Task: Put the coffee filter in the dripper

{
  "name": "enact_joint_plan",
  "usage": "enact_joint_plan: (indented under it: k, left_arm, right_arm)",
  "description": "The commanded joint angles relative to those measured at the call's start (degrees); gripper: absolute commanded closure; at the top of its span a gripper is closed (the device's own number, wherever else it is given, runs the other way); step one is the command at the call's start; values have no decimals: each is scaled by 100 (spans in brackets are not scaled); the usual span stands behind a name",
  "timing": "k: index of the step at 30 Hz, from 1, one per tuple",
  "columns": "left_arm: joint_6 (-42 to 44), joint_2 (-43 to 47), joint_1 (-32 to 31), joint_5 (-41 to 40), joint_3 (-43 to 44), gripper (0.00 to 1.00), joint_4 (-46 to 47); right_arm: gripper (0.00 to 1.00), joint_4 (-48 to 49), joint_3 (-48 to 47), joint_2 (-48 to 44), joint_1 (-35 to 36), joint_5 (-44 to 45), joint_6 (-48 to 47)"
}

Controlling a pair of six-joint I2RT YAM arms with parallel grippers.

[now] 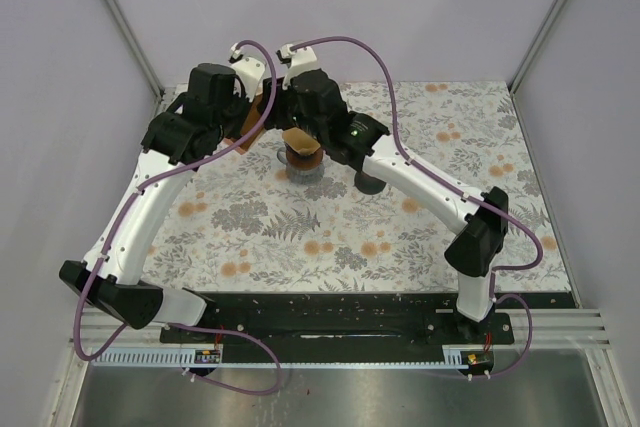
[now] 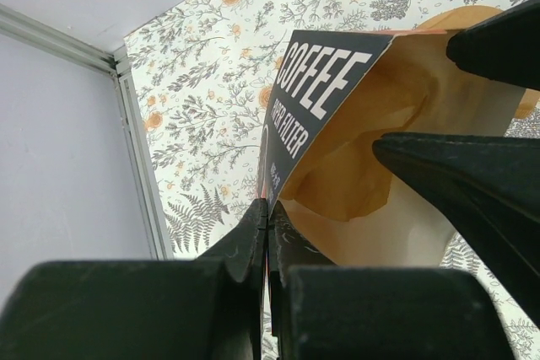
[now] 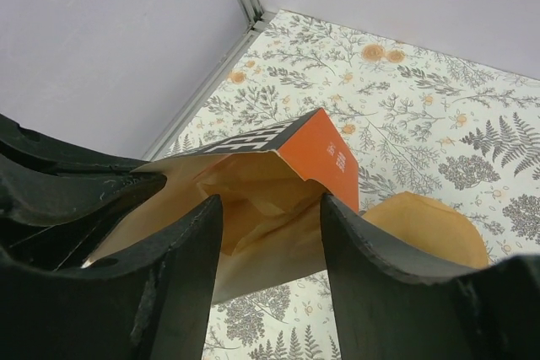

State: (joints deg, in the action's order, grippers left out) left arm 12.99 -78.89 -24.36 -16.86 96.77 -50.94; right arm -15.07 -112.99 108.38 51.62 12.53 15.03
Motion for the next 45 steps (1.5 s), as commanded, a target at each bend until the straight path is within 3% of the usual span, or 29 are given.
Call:
enact_joint_plan:
  k: [1, 12, 16, 27, 29, 32, 39, 45]
  left_arm:
    - [-183, 67, -16, 95, 342, 100, 269]
    - [-289, 76, -25, 271, 492, 100, 233]
    - [-332, 76, -16, 333, 501, 100, 225]
    - [-579, 67, -25, 719, 747, 100, 119]
    - [-596, 76, -25, 754, 738, 100, 110]
    - [-605, 67, -25, 834, 694, 100, 93]
    - [-447, 6, 54, 535, 273, 100, 259]
    - [-447, -47, 502, 579, 53, 100, 400]
  right_arm:
    - [42, -172, -285, 16, 33, 223, -43]
    - [40, -760, -917, 631, 33, -32, 114]
    - [44, -866, -1067, 755, 33, -93, 150]
    - [65, -875, -1287, 1054, 6, -67, 211]
    - [76, -866, -1296, 1063, -20, -49, 229]
    - [100, -857, -1304, 1045, -55, -6, 176]
    - [100, -410, -884, 466, -64, -655, -96]
    - [100, -145, -347, -272, -73, -735, -176]
